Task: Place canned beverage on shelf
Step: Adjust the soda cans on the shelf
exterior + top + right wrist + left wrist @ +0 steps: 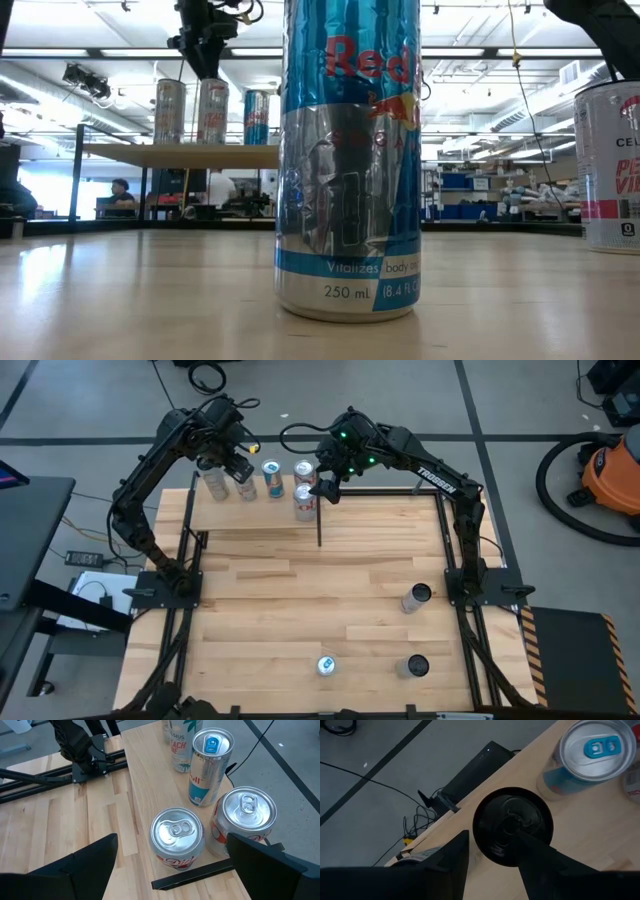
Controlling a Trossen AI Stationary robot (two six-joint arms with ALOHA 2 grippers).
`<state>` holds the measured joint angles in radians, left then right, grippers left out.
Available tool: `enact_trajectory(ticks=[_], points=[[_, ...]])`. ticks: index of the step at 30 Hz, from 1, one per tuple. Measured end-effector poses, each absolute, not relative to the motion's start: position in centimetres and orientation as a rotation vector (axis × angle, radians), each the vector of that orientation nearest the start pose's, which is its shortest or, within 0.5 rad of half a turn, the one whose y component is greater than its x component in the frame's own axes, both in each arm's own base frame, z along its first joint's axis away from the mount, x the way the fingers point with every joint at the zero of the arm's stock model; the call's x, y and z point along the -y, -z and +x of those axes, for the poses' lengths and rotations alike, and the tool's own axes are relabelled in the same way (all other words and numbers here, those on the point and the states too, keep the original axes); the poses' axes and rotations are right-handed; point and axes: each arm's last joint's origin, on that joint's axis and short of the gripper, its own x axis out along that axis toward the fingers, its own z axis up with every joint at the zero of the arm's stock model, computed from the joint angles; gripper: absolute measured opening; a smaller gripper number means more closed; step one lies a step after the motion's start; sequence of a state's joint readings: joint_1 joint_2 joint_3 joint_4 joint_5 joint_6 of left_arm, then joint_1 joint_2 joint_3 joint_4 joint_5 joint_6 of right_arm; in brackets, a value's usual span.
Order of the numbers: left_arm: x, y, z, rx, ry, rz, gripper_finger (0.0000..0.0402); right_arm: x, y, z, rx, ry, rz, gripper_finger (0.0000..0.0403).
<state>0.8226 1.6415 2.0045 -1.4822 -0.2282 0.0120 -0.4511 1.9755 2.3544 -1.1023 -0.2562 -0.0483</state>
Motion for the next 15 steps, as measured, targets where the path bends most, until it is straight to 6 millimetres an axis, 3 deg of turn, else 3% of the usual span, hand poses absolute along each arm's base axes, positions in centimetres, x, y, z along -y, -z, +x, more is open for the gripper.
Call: enact_trajectory(ticks=[15], points=[[-20.6, -43.4, 18.1, -1.103, -0.962, -0.303, 0.0157, 16.7, -42.7, 36.2, -0.712, 0.166, 0.21, 0.0382]])
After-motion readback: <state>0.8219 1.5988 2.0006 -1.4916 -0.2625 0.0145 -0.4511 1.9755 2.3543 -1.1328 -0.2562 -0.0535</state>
